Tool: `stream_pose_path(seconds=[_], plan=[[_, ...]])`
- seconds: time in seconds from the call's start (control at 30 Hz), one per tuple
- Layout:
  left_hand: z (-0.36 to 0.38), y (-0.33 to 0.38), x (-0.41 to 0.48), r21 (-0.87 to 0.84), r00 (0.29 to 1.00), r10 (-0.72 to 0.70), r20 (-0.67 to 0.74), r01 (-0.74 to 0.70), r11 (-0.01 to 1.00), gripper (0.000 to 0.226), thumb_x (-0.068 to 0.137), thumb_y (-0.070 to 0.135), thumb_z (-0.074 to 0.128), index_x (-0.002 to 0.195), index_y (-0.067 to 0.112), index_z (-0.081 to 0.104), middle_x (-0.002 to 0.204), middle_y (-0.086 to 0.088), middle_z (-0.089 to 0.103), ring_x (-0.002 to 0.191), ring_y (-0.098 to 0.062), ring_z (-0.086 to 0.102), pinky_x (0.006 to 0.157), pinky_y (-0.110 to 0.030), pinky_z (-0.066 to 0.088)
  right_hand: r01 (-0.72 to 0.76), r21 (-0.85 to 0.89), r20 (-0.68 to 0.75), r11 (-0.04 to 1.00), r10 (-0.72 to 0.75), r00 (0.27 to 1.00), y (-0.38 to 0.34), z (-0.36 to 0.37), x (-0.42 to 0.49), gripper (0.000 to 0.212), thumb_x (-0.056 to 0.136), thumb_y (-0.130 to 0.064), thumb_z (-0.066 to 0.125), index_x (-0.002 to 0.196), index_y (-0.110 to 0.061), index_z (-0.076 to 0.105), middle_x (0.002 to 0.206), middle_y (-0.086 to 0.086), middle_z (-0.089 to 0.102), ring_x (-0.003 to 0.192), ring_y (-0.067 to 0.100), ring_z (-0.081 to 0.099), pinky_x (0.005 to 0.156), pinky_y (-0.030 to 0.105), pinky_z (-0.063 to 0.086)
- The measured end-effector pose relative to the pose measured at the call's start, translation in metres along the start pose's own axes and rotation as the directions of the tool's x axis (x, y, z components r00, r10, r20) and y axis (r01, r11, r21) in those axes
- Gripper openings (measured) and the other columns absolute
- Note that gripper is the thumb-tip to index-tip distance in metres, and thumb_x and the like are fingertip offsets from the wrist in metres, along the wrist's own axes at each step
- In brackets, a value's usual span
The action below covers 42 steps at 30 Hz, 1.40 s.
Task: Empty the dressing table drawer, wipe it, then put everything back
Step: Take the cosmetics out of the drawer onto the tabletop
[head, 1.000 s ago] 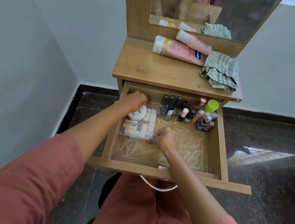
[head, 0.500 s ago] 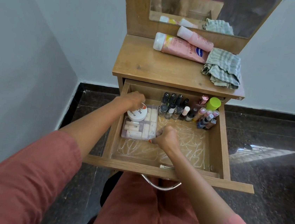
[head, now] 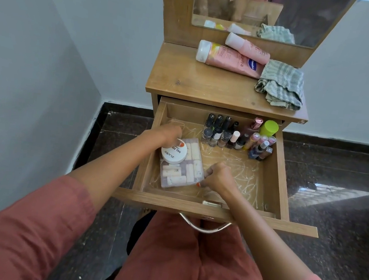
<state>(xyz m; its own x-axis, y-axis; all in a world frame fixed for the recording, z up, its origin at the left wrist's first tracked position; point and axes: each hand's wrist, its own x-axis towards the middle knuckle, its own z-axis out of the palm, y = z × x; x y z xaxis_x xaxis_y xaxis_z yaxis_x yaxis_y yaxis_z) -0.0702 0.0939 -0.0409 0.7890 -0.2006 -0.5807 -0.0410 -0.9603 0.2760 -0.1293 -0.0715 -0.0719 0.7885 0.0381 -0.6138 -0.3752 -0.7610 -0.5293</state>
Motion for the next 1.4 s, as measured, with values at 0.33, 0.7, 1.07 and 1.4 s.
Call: stream_pose_path(seconds=[0.33, 0.7, 1.07, 1.4], plan=[[0.006, -0.004, -0.007, 0.048, 0.995, -0.018, 0.097, 0.014, 0.999, 0.04, 0.089, 0.032, 0.058, 0.115, 0.001, 0.054, 0.117, -0.014, 0.059, 0.09, -0.021, 0.052, 0.07, -0.028, 0.038, -0.132, 0.195, 0.009, 0.972, 0.133, 0.991, 0.012, -0.003, 0.002, 0.031, 0.07, -0.002, 0.075, 0.09, -0.005, 0.051, 0.097, 0.015, 0.064, 0.091, 0.026, 0.064, 0.079, 0.032, 0.055], [0.002, -0.005, -0.002, 0.048, 0.988, -0.036, 0.151, 0.029, 0.998, 0.043, 0.087, 0.03, 0.061, 0.12, 0.004, 0.05, 0.121, -0.012, 0.058, 0.108, -0.027, 0.057, 0.078, -0.028, 0.042, -0.313, 0.451, 0.191, 0.836, 0.252, 0.949, 0.01, -0.004, 0.008, 0.052, 0.076, -0.012, 0.073, 0.117, 0.002, 0.045, 0.09, 0.01, 0.064, 0.069, 0.013, 0.058, 0.074, 0.023, 0.057], [-0.009, -0.006, -0.001, -0.001, 0.978, -0.012, 0.208, 0.013, 1.0, 0.048, 0.084, 0.025, 0.065, 0.124, 0.003, 0.05, 0.126, -0.012, 0.056, 0.113, -0.027, 0.055, 0.08, -0.028, 0.043, -0.257, 0.348, 0.189, 0.902, 0.201, 0.961, 0.005, -0.002, 0.001, 0.044, 0.074, -0.023, 0.076, 0.107, -0.001, 0.055, 0.087, 0.005, 0.06, 0.064, 0.009, 0.054, 0.057, 0.018, 0.049], [-0.015, -0.008, -0.015, -0.341, 0.987, 0.072, 0.143, -0.019, 0.94, 0.048, 0.082, 0.018, 0.067, 0.126, 0.006, 0.051, 0.125, -0.007, 0.055, 0.105, -0.016, 0.052, 0.083, -0.022, 0.045, -0.324, 0.545, 0.375, 0.774, 0.121, 0.919, 0.005, -0.021, -0.018, 0.019, 0.081, -0.009, 0.065, 0.092, 0.003, 0.055, 0.08, 0.012, 0.064, 0.046, 0.009, 0.065, 0.048, 0.017, 0.055]])
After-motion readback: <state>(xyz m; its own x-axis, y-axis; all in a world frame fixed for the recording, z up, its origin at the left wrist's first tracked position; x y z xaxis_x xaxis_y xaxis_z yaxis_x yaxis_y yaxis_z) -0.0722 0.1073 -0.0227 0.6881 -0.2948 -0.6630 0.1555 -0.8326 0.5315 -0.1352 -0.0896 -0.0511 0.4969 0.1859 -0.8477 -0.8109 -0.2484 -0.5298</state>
